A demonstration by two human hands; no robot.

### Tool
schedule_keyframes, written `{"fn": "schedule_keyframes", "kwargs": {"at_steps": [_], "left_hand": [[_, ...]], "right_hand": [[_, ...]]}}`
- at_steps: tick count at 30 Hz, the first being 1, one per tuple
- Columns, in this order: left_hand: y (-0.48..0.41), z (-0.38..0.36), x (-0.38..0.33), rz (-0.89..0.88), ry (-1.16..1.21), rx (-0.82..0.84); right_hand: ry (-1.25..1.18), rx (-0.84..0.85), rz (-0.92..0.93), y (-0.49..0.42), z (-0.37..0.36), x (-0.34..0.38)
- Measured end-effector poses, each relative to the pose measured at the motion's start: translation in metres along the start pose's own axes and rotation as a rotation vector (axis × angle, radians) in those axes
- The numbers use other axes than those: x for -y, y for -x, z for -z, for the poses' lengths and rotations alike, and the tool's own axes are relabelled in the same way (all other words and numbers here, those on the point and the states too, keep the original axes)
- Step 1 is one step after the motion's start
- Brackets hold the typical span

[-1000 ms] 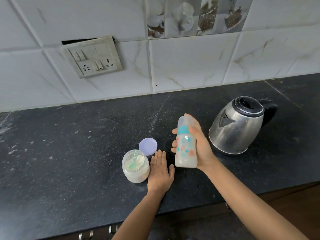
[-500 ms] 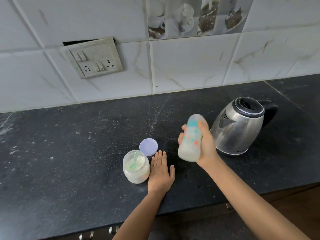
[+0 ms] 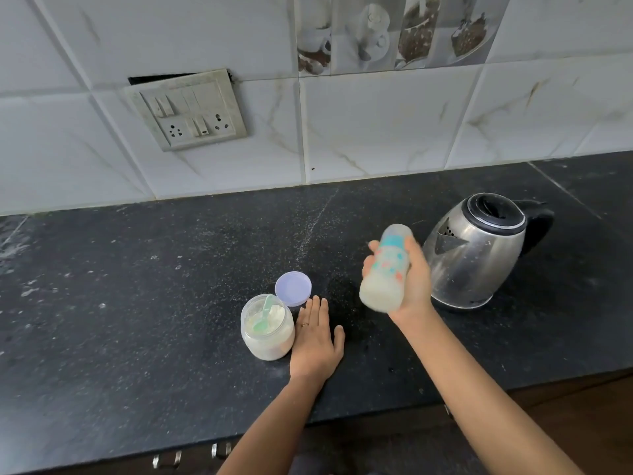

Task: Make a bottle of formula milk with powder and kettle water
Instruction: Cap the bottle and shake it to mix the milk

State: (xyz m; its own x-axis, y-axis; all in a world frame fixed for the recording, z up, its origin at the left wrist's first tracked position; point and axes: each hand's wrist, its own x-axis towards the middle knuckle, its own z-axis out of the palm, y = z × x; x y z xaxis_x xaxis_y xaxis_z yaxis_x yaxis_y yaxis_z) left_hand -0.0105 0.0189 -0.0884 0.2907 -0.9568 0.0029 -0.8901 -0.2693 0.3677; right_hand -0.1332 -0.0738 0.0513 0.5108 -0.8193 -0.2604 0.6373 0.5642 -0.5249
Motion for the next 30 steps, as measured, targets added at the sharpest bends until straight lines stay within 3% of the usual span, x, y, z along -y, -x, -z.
{"fn": "schedule_keyframes", "kwargs": {"at_steps": [2, 4, 6, 10, 15, 19, 28, 30], "left_hand": [[0.001, 0.001, -0.001, -0.003, -0.002, -0.004], [0.001, 0.001, -0.001, -0.002, -0.012, -0.001], [0.0, 0.001, -0.001, 0.004, -0.022, 0.003], [0.0, 0.0, -0.001, 0.005, -0.014, -0.001], [-0.001, -0.002, -0.001, -0.002, -0.038, -0.006], [-0.001, -0.002, -0.002, -0.006, -0.059, -0.009], [-0.002, -0.003, -0.003, -0.011, -0.091, -0.005], [-0.002, -0.005, -0.002, -0.003, -0.097, 0.003]], "right_hand": [[-0.096, -0.077, 0.004, -0.004, 0.0, 0.0], [0.15, -0.03, -0.09, 0.002, 0.001, -0.009], [0.35, 0.049, -0.067, 0.01, 0.0, -0.013], [-0.038, -0.077, -0.053, 0.004, -0.007, -0.007], [0.161, 0.015, -0.125, 0.009, -0.006, -0.013], [0.116, -0.075, 0.004, 0.002, -0.01, -0.003], [-0.113, -0.232, -0.164, -0.004, -0.009, 0.019], [-0.062, -0.176, -0.161, -0.004, -0.008, 0.019]]}}
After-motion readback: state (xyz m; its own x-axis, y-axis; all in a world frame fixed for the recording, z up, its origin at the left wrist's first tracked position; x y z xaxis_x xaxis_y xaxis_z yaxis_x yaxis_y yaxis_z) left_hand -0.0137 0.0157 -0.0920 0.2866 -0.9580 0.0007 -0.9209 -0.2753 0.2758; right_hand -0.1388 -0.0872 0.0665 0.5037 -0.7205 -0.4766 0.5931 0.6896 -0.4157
